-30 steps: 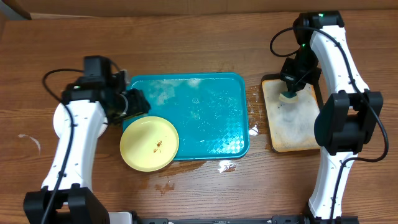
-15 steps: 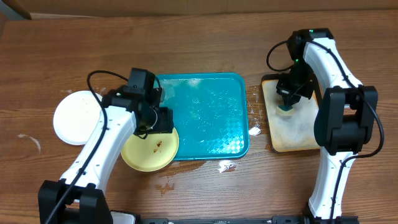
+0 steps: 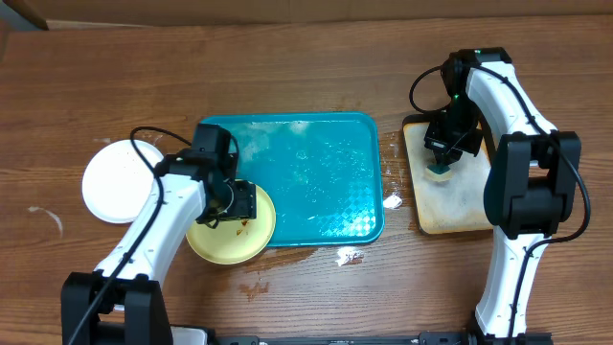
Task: Clean dirty plates on tray and stack at the side
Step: 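Reach the left gripper to the rim of the yellow plate, then grip the yellow plate rim with the left gripper and slide it onto the tray center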
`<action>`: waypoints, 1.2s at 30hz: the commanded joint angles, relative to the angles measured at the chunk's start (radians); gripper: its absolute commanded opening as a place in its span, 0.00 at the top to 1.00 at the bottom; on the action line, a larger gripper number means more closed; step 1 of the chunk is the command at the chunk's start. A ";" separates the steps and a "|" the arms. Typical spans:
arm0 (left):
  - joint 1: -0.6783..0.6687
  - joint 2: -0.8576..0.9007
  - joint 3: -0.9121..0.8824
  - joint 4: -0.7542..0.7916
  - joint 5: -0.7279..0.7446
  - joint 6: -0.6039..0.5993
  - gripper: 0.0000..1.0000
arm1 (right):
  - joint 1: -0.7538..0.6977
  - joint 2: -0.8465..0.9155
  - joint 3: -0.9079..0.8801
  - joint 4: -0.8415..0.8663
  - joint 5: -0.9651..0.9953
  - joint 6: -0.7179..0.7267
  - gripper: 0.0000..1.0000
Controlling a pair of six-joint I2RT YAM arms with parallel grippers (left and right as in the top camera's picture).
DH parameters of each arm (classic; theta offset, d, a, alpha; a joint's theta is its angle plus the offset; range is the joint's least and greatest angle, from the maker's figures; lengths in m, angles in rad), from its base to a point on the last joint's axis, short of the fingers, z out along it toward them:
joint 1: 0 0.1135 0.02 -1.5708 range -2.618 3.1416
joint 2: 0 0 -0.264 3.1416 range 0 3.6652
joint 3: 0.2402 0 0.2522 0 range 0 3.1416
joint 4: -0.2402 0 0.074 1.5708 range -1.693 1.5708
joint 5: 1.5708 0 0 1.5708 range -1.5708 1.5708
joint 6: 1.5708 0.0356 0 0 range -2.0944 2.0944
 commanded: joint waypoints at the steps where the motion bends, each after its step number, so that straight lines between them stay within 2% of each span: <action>1: 0.037 0.002 -0.006 0.023 0.031 -0.008 0.28 | 0.002 -0.025 0.000 0.001 -0.006 -0.011 0.96; 13: 0.134 0.002 -0.005 0.056 0.093 0.005 0.29 | 0.003 -0.025 0.000 -0.013 -0.006 -0.010 0.96; 20: 0.247 0.002 -0.005 0.045 0.154 0.071 0.30 | 0.002 -0.025 0.000 -0.037 -0.006 -0.004 0.96; 24: 0.316 0.002 -0.005 0.018 0.219 0.150 0.34 | 0.002 -0.025 0.000 -0.043 -0.006 0.002 0.96; 27: 0.358 0.002 -0.005 0.009 0.233 0.154 0.39 | 0.002 -0.025 0.000 -0.043 -0.006 0.016 0.96; 36: 0.454 0.002 -0.005 0.003 0.228 0.176 0.35 | 0.003 -0.025 0.000 -0.050 -0.006 0.016 0.96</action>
